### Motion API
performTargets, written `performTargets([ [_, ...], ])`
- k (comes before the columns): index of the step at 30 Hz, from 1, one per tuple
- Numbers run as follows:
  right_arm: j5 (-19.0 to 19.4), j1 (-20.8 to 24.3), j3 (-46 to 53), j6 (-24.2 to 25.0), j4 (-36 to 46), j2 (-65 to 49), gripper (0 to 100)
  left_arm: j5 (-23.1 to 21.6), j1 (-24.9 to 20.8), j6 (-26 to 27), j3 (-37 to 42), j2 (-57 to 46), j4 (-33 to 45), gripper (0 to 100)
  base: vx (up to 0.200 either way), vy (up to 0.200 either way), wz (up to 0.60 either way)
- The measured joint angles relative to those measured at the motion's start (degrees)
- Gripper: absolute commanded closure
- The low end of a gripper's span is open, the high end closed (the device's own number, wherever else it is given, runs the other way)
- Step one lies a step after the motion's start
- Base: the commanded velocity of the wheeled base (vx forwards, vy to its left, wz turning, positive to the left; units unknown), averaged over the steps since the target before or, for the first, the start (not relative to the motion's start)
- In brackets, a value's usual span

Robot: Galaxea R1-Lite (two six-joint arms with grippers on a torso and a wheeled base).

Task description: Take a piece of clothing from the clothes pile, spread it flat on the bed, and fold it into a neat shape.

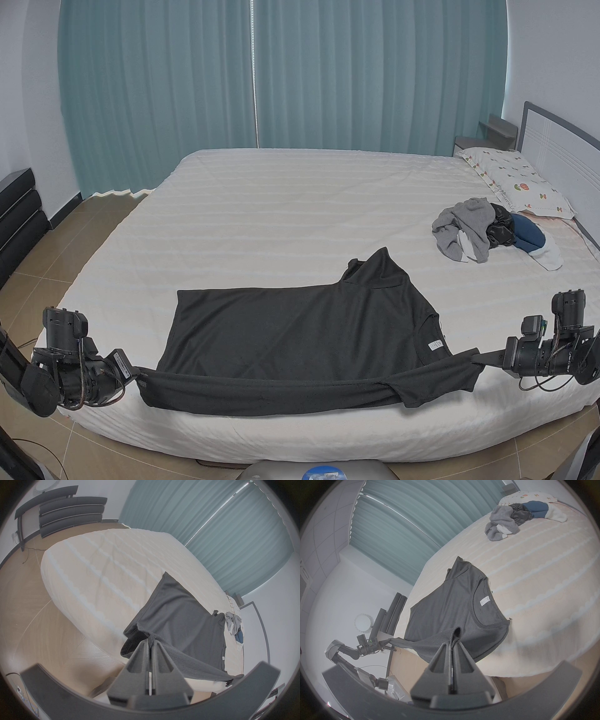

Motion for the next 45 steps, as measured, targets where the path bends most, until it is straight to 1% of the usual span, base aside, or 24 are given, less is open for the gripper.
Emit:
performTargets([
  [7, -0.5, 0.0, -1.7, 0.1, 0.0, 1.8, 100, -0.1, 0.4, 0.0, -6.9, 2.6, 4.7, 100, 0.0, 0.0, 0.0],
  [11, -1.0, 0.1, -4.6, 0.2, 0.0, 5.1, 100, -0.1, 0.5, -0.1, -10.0, 5.3, 5.1, 100, 0.0, 0.0, 0.0],
  [18, -3.3, 0.5, -9.8, 0.3, 0.0, 12.1, 100, -0.1, 0.2, -0.3, -14.9, 11.3, 5.2, 100, 0.0, 0.0, 0.0],
  [22, -4.0, 0.7, -12.3, 0.4, 0.1, 15.7, 100, -0.1, 0.1, -0.4, -17.8, 15.1, 5.3, 100, 0.0, 0.0, 0.0],
  [35, -4.2, 1.8, -16.8, 0.6, 0.0, 22.5, 100, 0.0, 0.0, -0.5, -23.5, 22.7, 5.0, 100, 0.0, 0.0, 0.0],
  [45, -5.7, 3.1, -20.1, 1.4, -0.1, 25.2, 100, 0.1, 0.0, -0.5, -24.9, 24.5, 5.0, 100, 0.0, 0.0, 0.0],
])
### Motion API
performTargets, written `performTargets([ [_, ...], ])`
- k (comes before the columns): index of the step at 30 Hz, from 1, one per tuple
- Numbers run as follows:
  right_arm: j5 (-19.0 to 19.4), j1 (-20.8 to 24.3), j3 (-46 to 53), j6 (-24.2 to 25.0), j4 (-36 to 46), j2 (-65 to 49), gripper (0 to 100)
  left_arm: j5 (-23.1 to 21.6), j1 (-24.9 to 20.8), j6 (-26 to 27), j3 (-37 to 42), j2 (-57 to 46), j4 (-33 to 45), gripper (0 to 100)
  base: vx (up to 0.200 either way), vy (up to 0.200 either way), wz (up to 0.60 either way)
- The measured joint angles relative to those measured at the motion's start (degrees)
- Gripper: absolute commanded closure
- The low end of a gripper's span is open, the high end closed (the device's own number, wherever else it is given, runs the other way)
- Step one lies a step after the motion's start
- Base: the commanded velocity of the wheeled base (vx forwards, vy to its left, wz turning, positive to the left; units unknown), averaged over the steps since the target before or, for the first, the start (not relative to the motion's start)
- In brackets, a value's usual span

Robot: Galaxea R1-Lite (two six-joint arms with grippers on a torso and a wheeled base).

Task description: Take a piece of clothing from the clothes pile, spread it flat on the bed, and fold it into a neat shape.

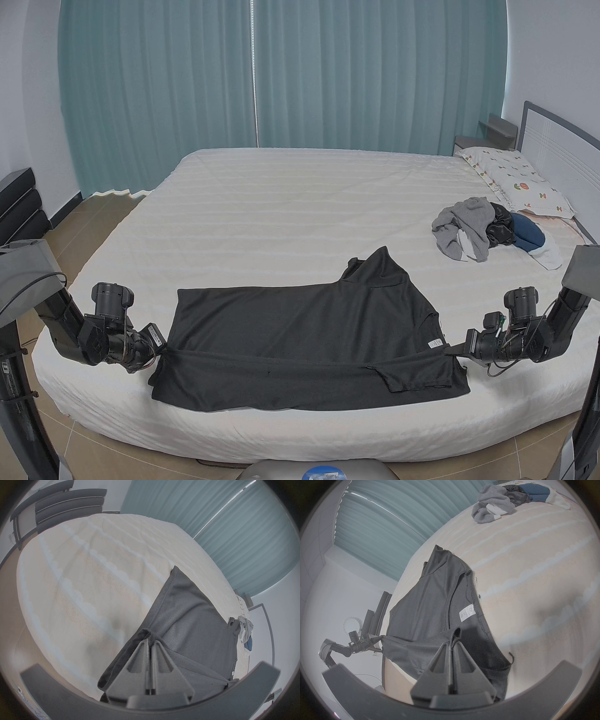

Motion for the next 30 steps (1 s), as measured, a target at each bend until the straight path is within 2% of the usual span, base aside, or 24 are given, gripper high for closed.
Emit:
performTargets([
  [12, 0.0, 0.4, -1.5, 1.4, 0.0, 0.8, 100, -0.1, -0.2, -0.7, -0.5, 0.5, 0.0, 100, 0.0, 0.0, 0.0],
  [13, 0.0, 0.4, -1.5, 1.4, 0.0, 0.9, 0, -0.1, -0.3, -0.8, -0.5, 0.6, 0.0, 100, 0.0, 0.0, 0.0],
  [14, 0.0, 0.4, -1.5, 1.4, 0.0, 1.0, 0, -0.1, -0.4, -0.8, -0.5, 0.7, 0.0, 100, 0.0, 0.0, 0.0],
  [15, 0.0, 0.4, -1.5, 1.4, 0.0, 1.1, 0, -0.1, -0.5, -0.8, -0.5, 0.8, 0.1, 0, 0.0, 0.0, 0.0],
  [25, 0.0, 0.6, -0.4, 2.6, 0.0, 0.4, 0, 0.0, -0.9, -1.1, -0.4, 1.0, -0.1, 0, 0.0, 0.0, 0.0],
  [30, 0.2, 0.5, 0.8, 8.4, 0.0, -2.0, 0, 0.0, -0.9, -2.7, 0.2, -0.3, -0.1, 0, 0.0, 0.0, 0.0],
])
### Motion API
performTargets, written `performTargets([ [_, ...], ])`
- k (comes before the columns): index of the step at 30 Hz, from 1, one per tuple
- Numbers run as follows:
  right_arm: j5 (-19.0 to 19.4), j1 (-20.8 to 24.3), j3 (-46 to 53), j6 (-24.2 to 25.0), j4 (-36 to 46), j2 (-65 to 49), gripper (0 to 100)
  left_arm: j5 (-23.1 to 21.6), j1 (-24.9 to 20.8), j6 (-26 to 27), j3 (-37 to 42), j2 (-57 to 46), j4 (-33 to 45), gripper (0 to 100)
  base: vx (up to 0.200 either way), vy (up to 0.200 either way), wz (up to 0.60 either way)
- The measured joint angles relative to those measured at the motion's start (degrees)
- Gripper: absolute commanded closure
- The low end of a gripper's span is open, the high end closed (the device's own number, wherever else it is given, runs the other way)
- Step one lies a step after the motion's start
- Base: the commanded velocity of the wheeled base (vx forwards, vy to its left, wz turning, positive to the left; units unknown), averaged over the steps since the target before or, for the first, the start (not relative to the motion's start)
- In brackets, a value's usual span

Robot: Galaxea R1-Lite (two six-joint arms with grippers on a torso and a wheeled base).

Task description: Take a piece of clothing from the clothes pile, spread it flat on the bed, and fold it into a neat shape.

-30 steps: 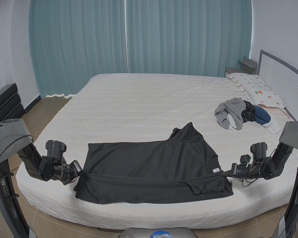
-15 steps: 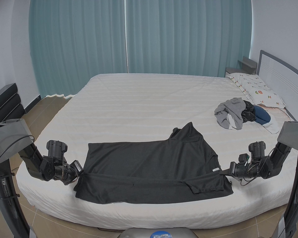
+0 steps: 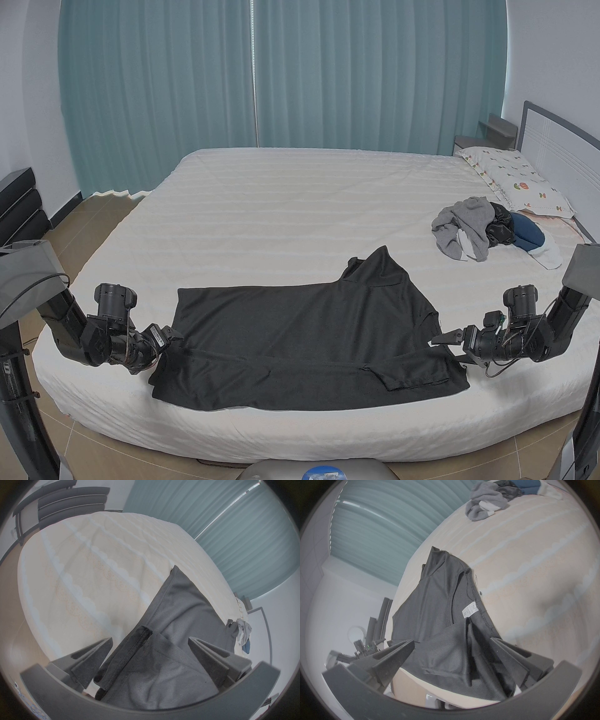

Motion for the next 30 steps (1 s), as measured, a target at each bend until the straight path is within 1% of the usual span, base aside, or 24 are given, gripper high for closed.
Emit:
performTargets([
  [2, 0.3, -0.2, 0.4, 2.8, 0.0, -1.0, 0, -0.1, 0.0, -0.9, 0.5, -0.9, -0.1, 0, 0.1, 0.0, 0.0],
  [4, 0.6, -0.3, 0.6, 4.4, -0.1, -1.8, 0, -0.2, 0.0, -1.5, 1.1, -1.8, -0.4, 0, 0.2, 0.0, 0.0],
  [10, 0.6, -0.4, 1.0, 4.9, -1.8, -2.8, 0, -0.2, 0.0, -1.9, 1.9, -2.9, -1.1, 0, 0.2, 0.0, 0.0],
  [24, 0.5, -0.1, 1.1, 4.9, -2.0, -3.6, 0, -0.2, 0.6, -2.0, 0.7, -3.6, -1.0, 0, 0.0, 0.0, 0.0],
  [30, 0.4, 0.0, 1.1, 4.9, -2.0, -3.7, 0, -0.3, 0.8, -2.0, -3.6, -3.0, -0.7, 0, 0.0, 0.0, 0.0],
])
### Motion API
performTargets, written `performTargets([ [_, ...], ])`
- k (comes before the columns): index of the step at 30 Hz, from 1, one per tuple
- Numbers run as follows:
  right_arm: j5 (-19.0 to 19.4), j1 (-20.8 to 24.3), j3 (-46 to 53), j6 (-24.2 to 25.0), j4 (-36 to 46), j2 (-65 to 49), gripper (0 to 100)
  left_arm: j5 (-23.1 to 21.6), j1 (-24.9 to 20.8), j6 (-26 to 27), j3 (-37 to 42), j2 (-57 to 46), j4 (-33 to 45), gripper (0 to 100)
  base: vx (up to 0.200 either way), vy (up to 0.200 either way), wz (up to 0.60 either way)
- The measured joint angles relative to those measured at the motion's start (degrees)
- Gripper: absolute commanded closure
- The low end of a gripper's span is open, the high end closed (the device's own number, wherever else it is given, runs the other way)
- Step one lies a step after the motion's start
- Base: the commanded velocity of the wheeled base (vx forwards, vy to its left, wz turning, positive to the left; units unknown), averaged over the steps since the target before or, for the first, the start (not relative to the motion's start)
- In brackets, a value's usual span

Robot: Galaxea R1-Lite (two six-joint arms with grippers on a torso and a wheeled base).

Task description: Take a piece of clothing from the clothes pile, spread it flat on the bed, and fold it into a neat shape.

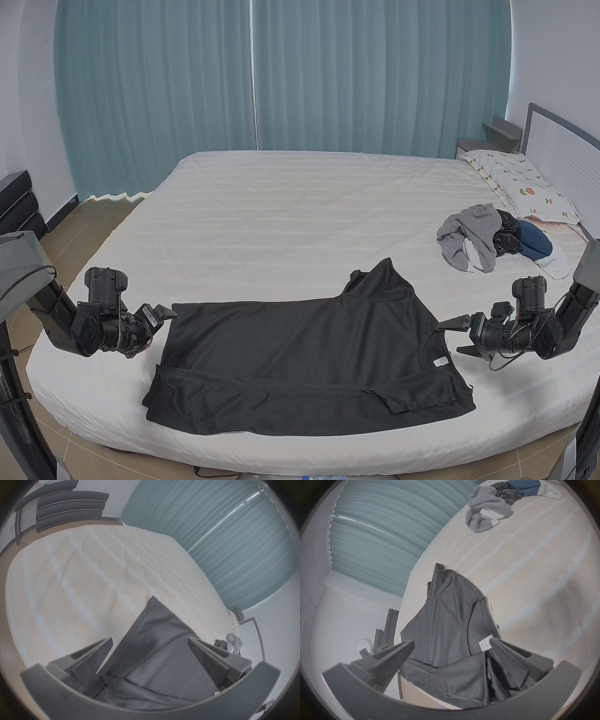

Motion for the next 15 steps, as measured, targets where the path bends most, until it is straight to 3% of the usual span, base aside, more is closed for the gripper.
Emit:
performTargets([
  [6, 0.0, 0.1, 0.0, 0.0, 0.0, -0.1, 0, -0.8, 0.3, 0.2, -6.7, 3.1, 0.2, 0, 0.0, 0.0, 0.0],
  [15, 0.0, 0.4, 0.0, 0.0, 0.0, -0.1, 0, -7.5, 1.3, 3.0, -19.4, 10.9, 0.2, 0, 0.0, 0.0, 0.0],
])
